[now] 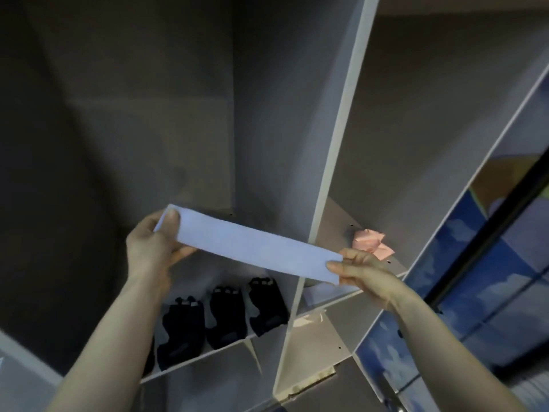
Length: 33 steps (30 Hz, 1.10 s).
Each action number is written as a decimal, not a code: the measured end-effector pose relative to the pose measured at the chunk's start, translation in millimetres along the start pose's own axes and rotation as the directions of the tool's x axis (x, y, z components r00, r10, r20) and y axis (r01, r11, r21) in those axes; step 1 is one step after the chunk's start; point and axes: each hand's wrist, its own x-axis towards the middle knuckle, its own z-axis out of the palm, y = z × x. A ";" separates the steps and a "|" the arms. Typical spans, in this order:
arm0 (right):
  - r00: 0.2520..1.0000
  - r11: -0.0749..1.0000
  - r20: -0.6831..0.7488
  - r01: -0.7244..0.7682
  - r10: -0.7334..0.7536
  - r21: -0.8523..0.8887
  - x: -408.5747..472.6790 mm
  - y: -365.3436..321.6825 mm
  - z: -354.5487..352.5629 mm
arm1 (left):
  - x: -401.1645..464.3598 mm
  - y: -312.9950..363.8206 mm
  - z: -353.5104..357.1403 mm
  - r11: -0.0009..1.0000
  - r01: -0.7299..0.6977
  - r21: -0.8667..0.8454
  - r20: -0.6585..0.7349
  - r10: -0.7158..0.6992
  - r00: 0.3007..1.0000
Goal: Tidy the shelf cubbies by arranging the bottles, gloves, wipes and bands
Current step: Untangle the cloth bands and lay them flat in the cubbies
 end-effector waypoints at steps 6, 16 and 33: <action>0.983 0.982 -0.154 -0.069 0.097 0.178 10.0 28.9 -79.7 | -41.7 -52.2 25.8 0.955 0.011 0.295 0.180 -0.067 0.981; 0.912 0.992 -0.392 -0.117 0.124 0.042 50.0 64.9 -239.5 | -106.0 -144.5 164.9 0.915 0.046 0.402 0.149 -0.115 0.982; 0.913 0.957 -0.334 -0.277 0.235 -0.084 141.1 129.0 -286.8 | -43.6 -254.1 245.5 0.836 0.366 0.410 -0.312 -0.248 0.917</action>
